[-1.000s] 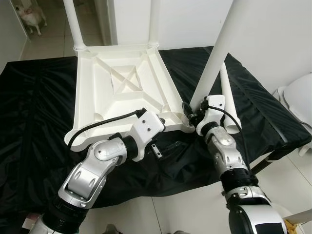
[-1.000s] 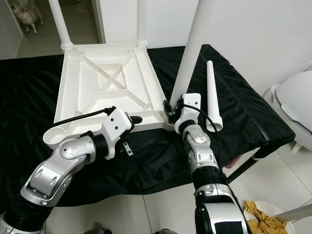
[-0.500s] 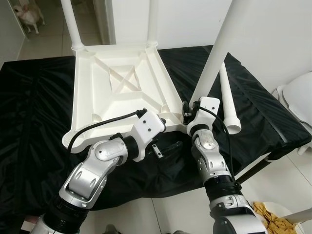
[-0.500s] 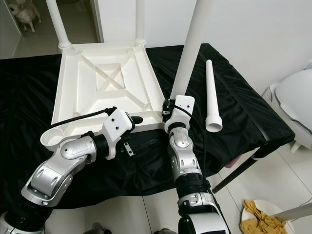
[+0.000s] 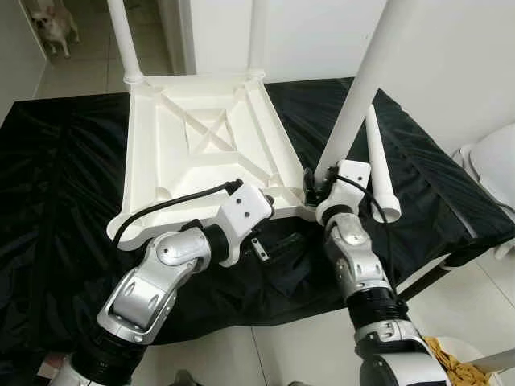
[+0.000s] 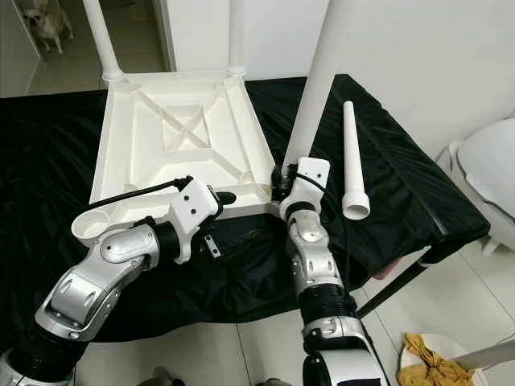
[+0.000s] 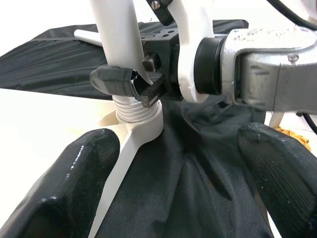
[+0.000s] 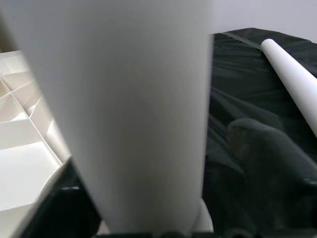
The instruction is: Building children table
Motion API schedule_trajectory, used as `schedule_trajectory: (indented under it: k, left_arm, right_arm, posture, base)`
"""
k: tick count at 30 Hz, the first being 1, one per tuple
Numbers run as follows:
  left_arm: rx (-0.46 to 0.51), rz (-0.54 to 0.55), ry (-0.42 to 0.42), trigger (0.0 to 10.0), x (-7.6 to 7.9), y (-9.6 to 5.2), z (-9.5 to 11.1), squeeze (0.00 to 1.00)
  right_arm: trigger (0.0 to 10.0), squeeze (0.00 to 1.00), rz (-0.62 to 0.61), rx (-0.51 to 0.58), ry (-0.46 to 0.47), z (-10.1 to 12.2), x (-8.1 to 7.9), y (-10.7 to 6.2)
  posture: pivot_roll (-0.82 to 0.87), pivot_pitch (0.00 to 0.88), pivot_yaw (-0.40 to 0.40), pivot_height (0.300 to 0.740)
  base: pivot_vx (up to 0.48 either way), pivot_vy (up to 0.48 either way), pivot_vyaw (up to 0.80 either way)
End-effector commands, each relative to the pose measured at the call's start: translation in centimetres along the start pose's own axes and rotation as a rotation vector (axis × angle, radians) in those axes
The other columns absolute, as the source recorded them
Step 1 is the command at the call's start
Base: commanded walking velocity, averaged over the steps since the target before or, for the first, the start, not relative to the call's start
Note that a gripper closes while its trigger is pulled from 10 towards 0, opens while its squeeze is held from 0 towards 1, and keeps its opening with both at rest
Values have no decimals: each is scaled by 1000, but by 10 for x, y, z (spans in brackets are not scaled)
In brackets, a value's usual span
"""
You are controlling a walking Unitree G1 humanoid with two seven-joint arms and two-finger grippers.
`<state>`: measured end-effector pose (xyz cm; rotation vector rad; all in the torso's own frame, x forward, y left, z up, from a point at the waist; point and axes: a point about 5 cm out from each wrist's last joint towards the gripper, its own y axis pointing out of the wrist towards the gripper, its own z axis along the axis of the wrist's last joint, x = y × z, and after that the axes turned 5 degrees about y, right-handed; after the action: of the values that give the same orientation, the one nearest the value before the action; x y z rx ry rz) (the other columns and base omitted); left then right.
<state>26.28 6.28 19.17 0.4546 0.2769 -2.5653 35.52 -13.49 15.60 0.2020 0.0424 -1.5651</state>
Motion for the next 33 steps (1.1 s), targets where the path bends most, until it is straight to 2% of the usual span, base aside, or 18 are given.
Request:
schedule_trajectory:
  k: [1, 5, 6, 7, 13, 17, 19, 21, 26, 27, 33]
  left_arm:
    - [-11, -12, 7, 10000, 2, 2, -3, 0]
    - [-12, -14, 6, 10000, 3, 2, -3, 0]
    - [-13, -13, 7, 10000, 3, 2, -3, 0]
    - [-14, -15, 6, 10000, 3, 1, -3, 0]
    - [-17, -14, 6, 10000, 3, 0, -3, 0]
    - [-19, -7, 5, 10000, 2, -1, -3, 0]
    - [-19, -7, 5, 10000, 2, -1, -3, 0]
    - [-21, -5, 1, 10000, 3, -1, -3, 0]
    - [-23, -5, 1, 10000, 2, -2, -3, 0]
    - [-28, -6, -1, 10000, 2, -2, -4, 0]
    - [-35, -12, -7, 10000, 2, -2, -5, 0]
  right_arm:
    - [10000, 1000, 14, -16, 15, 1, 5, 3]
    - [10000, 1000, 57, -18, 9, 5, 8, 7]
    - [10000, 929, 86, -21, 9, 6, 9, 8]
    - [10000, 0, 139, -36, 8, 6, 10, 9]
    - [10000, 0, 232, -72, 4, 9, 19, 14]
    - [10000, 0, 174, -69, 27, 13, 33, 19]
    - [10000, 0, 174, -69, 27, 13, 33, 19]
    - [10000, 0, 328, -112, -42, 5, 22, 16]
    - [10000, 0, 449, -138, -80, 0, 15, 12]
    - [10000, 0, 545, -144, -121, 0, 14, 10]
    - [10000, 0, 586, -151, -154, 3, 18, 12]
  posture:
    - [-46, 18, -17, 740]
    - [-43, 21, -17, 740]
    - [-43, 21, -17, 740]
    - [-42, 23, -17, 740]
    - [-38, 24, -17, 740]
    - [-32, 27, -18, 740]
    - [-32, 27, -18, 740]
    - [-27, 31, -15, 740]
    - [-26, 34, -12, 740]
    - [-24, 36, -9, 740]
    - [-24, 38, -7, 740]
  base:
    - [0, 0, 0]
    - [0, 0, 0]
    - [0, 0, 0]
    - [0, 0, 0]
    - [0, 0, 0]
    - [0, 0, 0]
    - [0, 0, 0]
    - [0, 0, 0]
    - [0, 0, 0]
    - [0, 0, 0]
    - [0, 0, 0]
